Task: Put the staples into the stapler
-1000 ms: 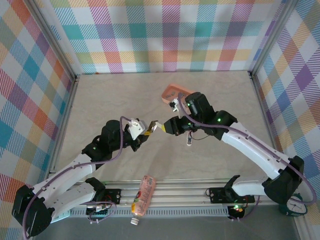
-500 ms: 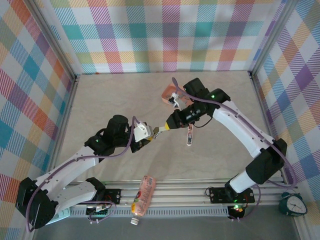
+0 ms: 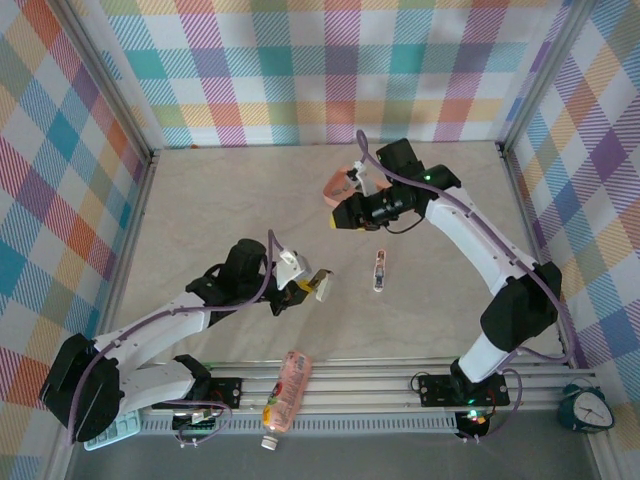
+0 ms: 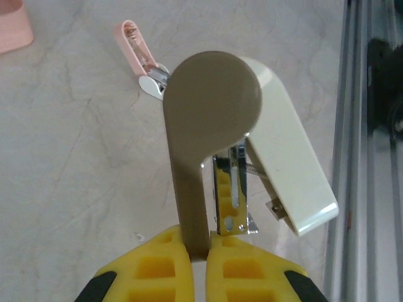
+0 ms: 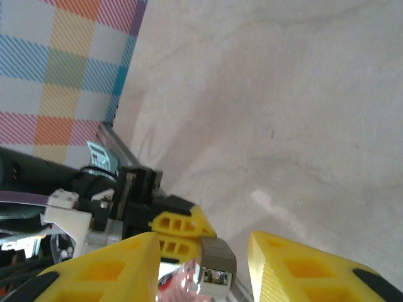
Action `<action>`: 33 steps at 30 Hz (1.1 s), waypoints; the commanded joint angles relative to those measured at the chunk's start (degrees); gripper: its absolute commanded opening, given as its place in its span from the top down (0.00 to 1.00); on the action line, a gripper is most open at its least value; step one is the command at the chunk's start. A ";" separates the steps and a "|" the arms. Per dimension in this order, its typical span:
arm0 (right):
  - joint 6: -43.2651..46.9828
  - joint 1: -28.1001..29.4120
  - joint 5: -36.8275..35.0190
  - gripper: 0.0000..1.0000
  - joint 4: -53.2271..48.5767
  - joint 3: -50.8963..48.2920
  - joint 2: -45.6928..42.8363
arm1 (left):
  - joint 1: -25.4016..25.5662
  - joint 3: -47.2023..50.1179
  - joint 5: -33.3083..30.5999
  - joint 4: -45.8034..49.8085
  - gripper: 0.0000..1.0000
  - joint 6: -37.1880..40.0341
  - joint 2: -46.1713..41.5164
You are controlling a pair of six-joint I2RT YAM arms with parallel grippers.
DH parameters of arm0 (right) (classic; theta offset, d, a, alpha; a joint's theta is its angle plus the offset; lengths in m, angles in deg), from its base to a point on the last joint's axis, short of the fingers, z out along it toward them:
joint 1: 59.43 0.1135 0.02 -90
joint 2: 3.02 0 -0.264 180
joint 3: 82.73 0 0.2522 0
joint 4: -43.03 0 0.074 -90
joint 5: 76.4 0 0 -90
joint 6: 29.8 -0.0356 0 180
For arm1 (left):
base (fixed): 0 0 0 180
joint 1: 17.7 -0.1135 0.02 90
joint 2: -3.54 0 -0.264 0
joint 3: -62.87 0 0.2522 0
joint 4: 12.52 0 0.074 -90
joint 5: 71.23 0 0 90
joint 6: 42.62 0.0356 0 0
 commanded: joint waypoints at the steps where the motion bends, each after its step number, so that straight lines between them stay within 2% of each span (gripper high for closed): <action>1: -2.99 0.26 -2.37 0.55 6.02 -2.21 -2.26 | 0.44 2.16 -2.81 -10.82 1.00 -13.79 -0.46; 5: -7.67 0.47 -4.62 0.52 14.18 -11.41 -8.93 | 0.48 3.15 -8.57 -16.04 1.00 -26.74 1.10; 6: -8.74 0.85 -5.57 0.47 16.70 -14.22 -10.93 | 0.51 3.20 -9.05 -17.76 1.00 -30.77 1.94; 9: -11.01 2.04 -11.09 0.44 20.66 -21.77 -16.34 | 0.51 2.47 -9.44 -21.03 1.00 -40.93 4.93; 12: -12.51 4.28 -15.31 0.36 21.02 -25.42 -19.16 | 0.51 0.55 -9.87 -21.19 1.00 -47.18 7.59; 14: -9.39 8.09 -19.86 0.34 20.27 -26.70 -20.49 | 0.51 -1.01 -10.23 -20.58 1.00 -49.94 8.93; 17: -0.33 13.81 -28.39 0.33 19.03 -28.04 -22.04 | 0.51 -3.68 -9.03 -18.48 1.00 -51.52 10.88; 20: 8.73 16.60 -34.34 0.33 20.52 -30.13 -22.61 | 0.52 -5.76 -7.43 -17.40 1.00 -52.39 12.27; 25: 18.33 17.21 -35.70 0.33 23.90 -31.61 -20.65 | 0.51 -6.95 -5.61 -16.54 1.00 -53.09 13.02; 33: 20.77 17.21 -36.42 0.33 30.46 -32.22 -18.71 | 0.51 -6.87 -4.77 -16.28 1.00 -53.35 12.14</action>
